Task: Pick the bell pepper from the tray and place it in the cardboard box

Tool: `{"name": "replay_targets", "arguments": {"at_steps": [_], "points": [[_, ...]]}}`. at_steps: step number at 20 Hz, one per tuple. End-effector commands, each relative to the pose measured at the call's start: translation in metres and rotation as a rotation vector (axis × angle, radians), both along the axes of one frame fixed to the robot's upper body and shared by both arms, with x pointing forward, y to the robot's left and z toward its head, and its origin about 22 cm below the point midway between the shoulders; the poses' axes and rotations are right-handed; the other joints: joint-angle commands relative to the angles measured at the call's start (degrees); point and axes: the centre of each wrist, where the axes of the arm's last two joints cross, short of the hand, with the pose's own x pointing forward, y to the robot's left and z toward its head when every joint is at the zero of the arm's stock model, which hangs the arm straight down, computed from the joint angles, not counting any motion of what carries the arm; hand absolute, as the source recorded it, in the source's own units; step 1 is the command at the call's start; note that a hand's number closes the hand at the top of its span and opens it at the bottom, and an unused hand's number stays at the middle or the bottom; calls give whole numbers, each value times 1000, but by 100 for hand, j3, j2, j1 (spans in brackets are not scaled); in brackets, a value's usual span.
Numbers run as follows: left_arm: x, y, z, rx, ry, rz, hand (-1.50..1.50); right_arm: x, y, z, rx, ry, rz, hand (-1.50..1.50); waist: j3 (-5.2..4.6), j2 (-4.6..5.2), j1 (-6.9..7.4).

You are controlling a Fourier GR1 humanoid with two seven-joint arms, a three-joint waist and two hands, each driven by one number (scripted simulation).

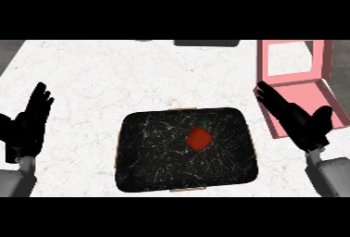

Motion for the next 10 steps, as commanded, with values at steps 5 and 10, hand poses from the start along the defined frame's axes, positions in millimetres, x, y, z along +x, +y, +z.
{"name": "replay_targets", "arguments": {"at_steps": [5, 10], "points": [[9, -15, 28, 180, -142, -260, 0, 10, -16, 90, -162, -442, -497, -150, 126, -262, -698], [4, -25, 28, 214, -120, -397, 0, -14, -25, 86, -441, -414, -692, -150, 117, -221, -822]]}}
